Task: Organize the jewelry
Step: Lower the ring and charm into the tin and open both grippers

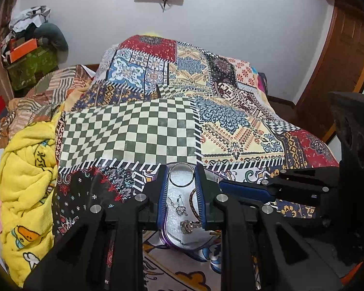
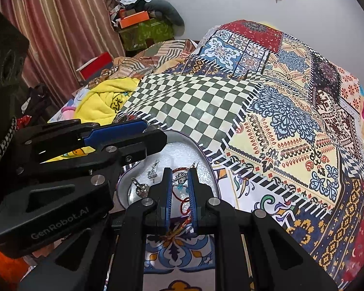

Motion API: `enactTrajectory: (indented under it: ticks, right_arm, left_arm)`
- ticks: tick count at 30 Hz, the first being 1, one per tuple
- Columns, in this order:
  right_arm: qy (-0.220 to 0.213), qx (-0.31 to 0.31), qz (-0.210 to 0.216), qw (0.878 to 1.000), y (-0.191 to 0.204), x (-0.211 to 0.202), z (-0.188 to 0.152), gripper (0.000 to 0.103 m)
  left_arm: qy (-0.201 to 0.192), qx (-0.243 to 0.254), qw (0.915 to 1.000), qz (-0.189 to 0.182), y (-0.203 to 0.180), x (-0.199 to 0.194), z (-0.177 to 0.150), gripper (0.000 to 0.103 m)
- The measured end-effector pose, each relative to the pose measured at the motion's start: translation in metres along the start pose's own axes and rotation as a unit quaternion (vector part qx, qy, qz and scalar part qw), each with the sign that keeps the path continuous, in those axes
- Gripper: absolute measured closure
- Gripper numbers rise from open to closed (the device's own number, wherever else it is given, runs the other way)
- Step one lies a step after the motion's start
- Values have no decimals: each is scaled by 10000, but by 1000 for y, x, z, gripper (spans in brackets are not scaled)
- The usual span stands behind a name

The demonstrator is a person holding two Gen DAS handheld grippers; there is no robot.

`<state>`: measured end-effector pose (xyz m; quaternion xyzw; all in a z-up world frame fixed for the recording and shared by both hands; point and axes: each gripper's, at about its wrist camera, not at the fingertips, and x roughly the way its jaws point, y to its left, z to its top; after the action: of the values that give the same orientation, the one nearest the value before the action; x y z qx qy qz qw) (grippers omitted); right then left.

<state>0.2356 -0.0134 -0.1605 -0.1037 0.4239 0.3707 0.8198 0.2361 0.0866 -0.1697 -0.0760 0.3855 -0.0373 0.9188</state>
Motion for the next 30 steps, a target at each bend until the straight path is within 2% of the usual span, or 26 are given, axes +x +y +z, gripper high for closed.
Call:
enactTrajectory:
  ticks: [3, 12, 14, 16, 18, 22, 24, 30]
  right_arm:
    - [45, -60, 23, 10000, -1, 3, 0, 91]
    - [128, -254, -23, 9996, 3, 3, -6, 90]
    - [116, -215, -47, 9997, 1, 1, -6, 86]
    - [71, -173, -105, 9998, 0, -4, -7, 72]
    - [1, -143, -169, 9998, -1, -10, -7, 66]
    - [-127, -68, -283, 9995, -5, -27, -7, 66]
    - [-187, -19, -337, 9993, -7, -35, -8, 66]
    - [-314, 133, -472, 9983, -15, -60, -15, 66]
  left_arm:
    - [130, -71, 9998, -140, 4, 7, 0, 83]
    - [103, 11, 9999, -80, -1, 3, 1, 83]
    - [48, -1, 10000, -31, -1, -1, 3, 82]
    - [-22, -43, 10000, -1, 0, -9, 4, 82]
    - [-103, -92, 9999, 29, 1, -18, 5, 79]
    - [-290, -139, 9994, 146, 3, -40, 5, 77]
    - [-379, -147, 9989, 213, 3, -52, 5, 69]
    - [-491, -90, 9981, 354, -3, -77, -3, 59]
